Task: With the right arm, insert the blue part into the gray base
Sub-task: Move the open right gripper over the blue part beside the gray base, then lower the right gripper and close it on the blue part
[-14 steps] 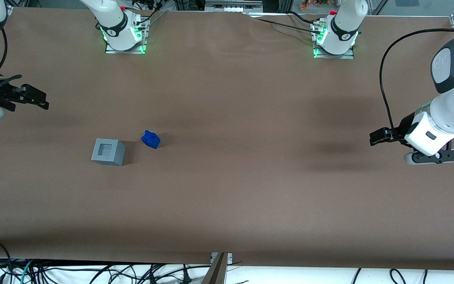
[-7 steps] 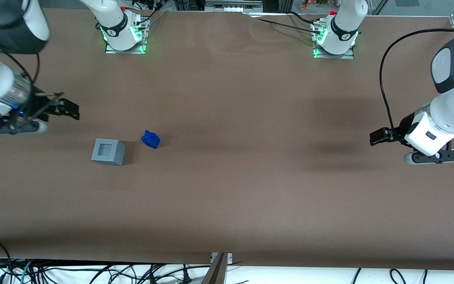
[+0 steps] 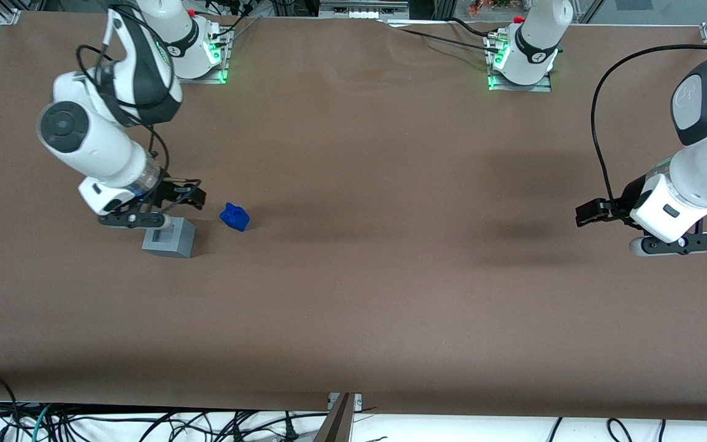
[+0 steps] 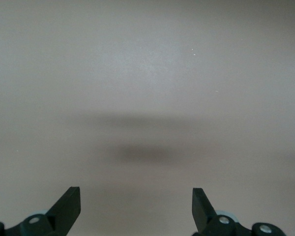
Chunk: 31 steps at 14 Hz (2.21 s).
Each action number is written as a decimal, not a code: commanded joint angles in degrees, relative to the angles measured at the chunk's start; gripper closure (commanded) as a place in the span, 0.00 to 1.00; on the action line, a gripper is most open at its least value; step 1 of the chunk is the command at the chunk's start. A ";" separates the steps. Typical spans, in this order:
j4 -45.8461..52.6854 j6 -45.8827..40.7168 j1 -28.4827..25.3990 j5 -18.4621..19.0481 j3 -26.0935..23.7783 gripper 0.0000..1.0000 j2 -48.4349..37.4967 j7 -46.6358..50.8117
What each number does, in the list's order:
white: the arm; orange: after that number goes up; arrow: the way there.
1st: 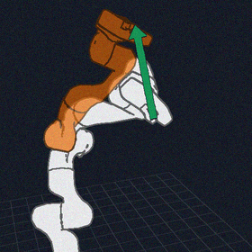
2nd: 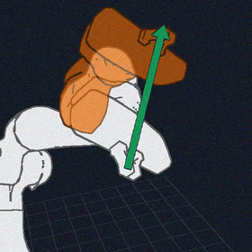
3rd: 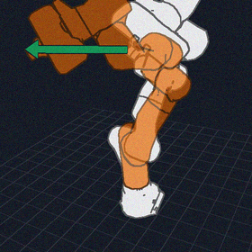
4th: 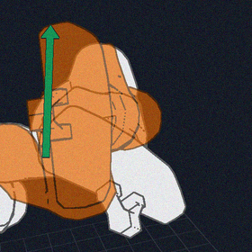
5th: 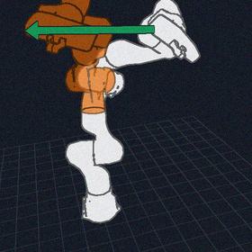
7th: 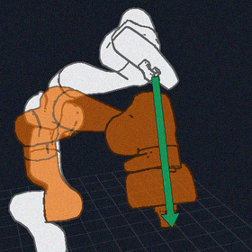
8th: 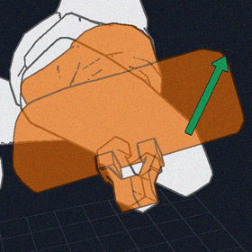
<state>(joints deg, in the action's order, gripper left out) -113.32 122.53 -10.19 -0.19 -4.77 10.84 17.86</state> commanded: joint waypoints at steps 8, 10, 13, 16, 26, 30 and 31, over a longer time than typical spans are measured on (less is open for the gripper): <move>-12.54 20.38 -4.14 -0.60 -1.12 0.00 3.13 18.78; -13.15 22.38 -4.31 -0.60 -1.20 0.00 4.18 18.96; -13.77 26.69 -4.31 -0.60 -1.20 0.00 6.20 18.96; -13.59 29.17 -4.31 -0.69 -1.20 0.00 7.79 19.05; -13.77 30.75 -4.31 -0.60 -1.20 0.43 9.46 18.09; -13.77 29.96 -4.31 -0.60 -1.20 1.00 8.77 17.21; -13.42 29.00 -4.23 -0.69 -1.20 1.00 7.54 16.51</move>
<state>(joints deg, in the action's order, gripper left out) -126.29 152.42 -14.37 -0.26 -5.87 20.43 35.81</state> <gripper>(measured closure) 0.493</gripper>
